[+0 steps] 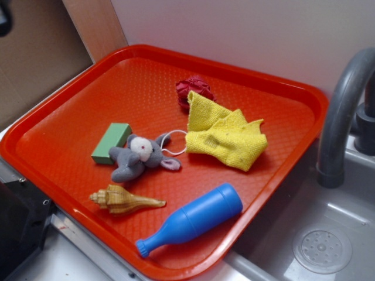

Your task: Grab the yellow cloth.

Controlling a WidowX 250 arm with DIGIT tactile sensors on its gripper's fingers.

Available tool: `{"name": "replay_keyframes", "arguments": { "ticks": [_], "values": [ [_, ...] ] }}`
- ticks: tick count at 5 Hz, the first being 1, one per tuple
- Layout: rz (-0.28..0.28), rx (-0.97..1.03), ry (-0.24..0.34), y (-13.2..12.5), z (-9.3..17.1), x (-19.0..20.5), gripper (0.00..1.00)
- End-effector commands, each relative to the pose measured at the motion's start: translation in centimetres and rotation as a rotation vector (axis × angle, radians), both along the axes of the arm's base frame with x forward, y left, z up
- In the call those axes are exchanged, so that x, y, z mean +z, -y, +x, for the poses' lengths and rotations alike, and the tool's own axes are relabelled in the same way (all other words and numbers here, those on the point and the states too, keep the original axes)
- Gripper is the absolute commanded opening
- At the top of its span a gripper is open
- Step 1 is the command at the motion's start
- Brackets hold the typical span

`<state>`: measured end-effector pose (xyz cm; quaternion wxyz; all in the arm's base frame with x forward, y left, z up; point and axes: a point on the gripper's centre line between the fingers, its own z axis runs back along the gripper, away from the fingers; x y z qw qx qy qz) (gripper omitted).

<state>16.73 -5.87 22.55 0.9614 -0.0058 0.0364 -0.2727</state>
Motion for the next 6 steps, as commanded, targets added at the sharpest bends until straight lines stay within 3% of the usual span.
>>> {"name": "replay_keyframes", "arguments": {
  "ticks": [1,2,3,5,6],
  "values": [
    [0.161,-0.307,0.11,2.6,5.1,-1.1,1.0],
    [0.231,-0.418,0.154,4.0,6.8,-3.8,1.0],
    [0.226,-0.501,0.14,5.5,7.5,-7.3,1.0],
    [0.23,-0.556,0.018,7.2,9.0,-12.5,1.0],
    [0.174,-0.575,-0.026,8.6,9.5,-14.6,1.0]
  ]
}}
